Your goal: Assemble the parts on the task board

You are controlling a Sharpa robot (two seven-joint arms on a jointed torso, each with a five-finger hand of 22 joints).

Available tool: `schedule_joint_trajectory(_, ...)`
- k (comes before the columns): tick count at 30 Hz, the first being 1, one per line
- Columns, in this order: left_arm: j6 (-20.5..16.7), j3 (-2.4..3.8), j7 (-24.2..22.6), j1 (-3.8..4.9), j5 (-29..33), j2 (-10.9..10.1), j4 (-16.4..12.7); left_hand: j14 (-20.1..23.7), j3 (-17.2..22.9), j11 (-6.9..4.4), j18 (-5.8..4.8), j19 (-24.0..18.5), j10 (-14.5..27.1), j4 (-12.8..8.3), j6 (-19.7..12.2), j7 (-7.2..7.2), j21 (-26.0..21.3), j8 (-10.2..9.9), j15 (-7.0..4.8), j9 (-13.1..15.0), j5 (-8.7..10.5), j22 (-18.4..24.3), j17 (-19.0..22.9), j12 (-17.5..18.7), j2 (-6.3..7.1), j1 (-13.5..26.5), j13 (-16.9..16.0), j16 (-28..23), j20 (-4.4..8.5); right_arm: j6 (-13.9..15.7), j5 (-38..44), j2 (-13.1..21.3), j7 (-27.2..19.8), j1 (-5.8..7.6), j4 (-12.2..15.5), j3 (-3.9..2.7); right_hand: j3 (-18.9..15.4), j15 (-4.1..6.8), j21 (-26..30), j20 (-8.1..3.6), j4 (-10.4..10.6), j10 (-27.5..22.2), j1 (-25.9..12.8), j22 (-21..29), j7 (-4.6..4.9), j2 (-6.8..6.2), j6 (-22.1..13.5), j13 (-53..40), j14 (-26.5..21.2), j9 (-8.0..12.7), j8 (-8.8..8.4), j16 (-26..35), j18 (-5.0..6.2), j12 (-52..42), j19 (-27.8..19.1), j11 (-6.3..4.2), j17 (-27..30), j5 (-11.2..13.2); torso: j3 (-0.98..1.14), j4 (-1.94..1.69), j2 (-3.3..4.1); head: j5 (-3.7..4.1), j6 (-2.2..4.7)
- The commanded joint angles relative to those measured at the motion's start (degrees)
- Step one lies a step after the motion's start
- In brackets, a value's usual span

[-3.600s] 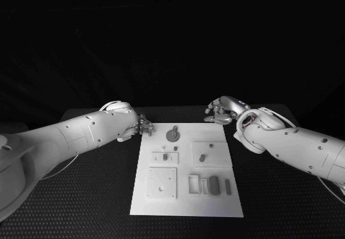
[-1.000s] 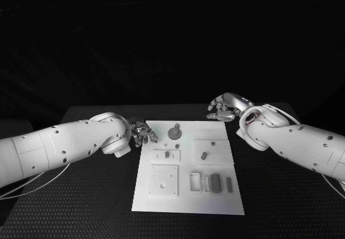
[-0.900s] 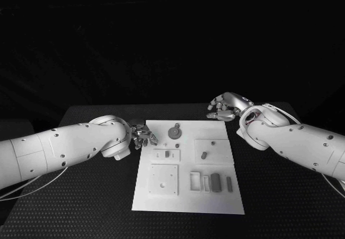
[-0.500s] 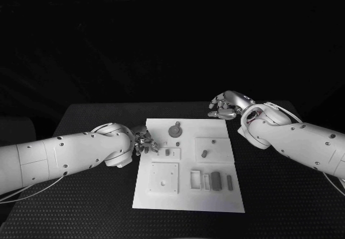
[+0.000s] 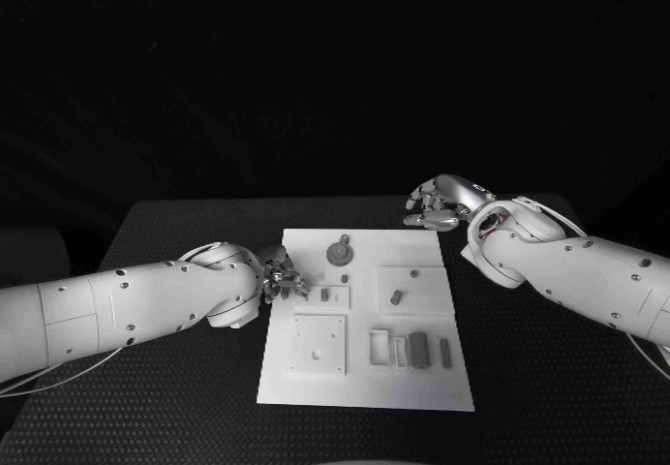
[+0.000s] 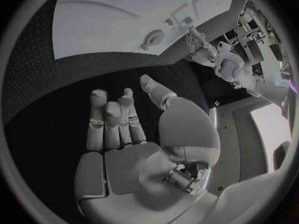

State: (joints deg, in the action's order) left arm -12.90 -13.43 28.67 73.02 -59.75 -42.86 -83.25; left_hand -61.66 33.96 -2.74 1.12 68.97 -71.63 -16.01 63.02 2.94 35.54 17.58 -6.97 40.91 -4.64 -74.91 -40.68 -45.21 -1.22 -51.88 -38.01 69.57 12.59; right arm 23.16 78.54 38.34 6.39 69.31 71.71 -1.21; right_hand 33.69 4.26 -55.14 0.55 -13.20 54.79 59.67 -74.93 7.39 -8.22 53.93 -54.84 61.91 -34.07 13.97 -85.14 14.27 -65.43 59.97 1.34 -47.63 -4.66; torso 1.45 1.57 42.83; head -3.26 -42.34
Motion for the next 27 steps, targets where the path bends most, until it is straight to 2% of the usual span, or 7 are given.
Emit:
schedule_joint_trajectory(1,-0.9,0.02,0.5,-0.04,-0.9,0.3,0.1,-0.7,0.0,-0.57,2.6,0.5,-0.9,-0.3,0.4,-0.08,0.3,1.7,-0.43,1.2,-0.38,-1.0,0.0,0.0,-0.87,-1.6,-0.1,0.2,0.05,-0.6,0.1,-0.1,-0.3,0.0,0.0,-0.03,0.1,0.2,0.2,-0.15,0.4,-0.1,-0.7,-0.9,0.43,-0.02,0.0,0.1,-0.1,0.0,-0.05,-0.1,0.73,-0.4,0.0,0.18,0.1,0.1,-0.01,0.01,0.01,-0.02,-0.02)
schedule_joint_trajectory(10,1.2,-0.08,0.9,-0.25,-1.0,0.5,0.1,-0.7,-0.2,-0.59,2.58,0.6,-1.0,-0.3,0.4,-0.1,0.4,1.6,-0.51,1.1,-0.3,-1.0,0.0,0.0,-0.6,-1.5,-0.2,0.3,0.11,-0.6,0.1,-0.1,-0.3,0.0,0.0,-0.03,0.1,0.2,0.2,-0.15,0.4,-0.1,-0.7,-0.9,0.42,-0.03,0.0,0.1,-0.1,0.0,-0.05,-0.1,0.73,-0.4,0.0,0.18,0.1,0.1,0.0,0.08,0.04,0.17,-0.17)
schedule_joint_trajectory(14,1.2,-0.16,1.0,-0.31,-1.0,0.6,0.3,-0.7,-0.2,-0.59,2.57,0.6,-1.0,-0.3,0.4,-0.1,0.4,1.6,-0.53,1.1,-0.28,-1.0,0.0,0.0,-0.57,-1.4,-0.2,0.3,0.12,-0.6,0.1,-0.1,-0.4,0.0,0.0,-0.03,0.1,0.2,0.2,-0.16,0.4,-0.1,-0.7,-0.9,0.42,-0.04,0.0,0.1,-0.1,0.0,-0.05,-0.1,0.73,-0.4,0.0,0.18,0.1,0.1,0.01,-0.01,-0.01,0.19,-0.26)
schedule_joint_trajectory(27,0.3,-0.21,1.2,-1.0,-1.6,1.3,0.8,-0.8,-0.3,-0.61,2.56,0.7,-1.0,-0.2,0.4,-0.11,0.4,1.6,-0.59,1.1,-0.14,-1.1,0.0,-0.1,-0.49,-1.3,-0.3,0.4,0.18,-0.5,0.1,-0.1,-0.4,0.0,0.0,-0.03,0.1,0.2,0.2,-0.16,0.4,-0.1,-0.7,-0.9,0.42,-0.05,0.0,0.1,-0.1,0.0,-0.06,-0.1,0.73,-0.4,0.0,0.17,0.1,0.1,0.02,0.05,0.03,0.27,-0.38)
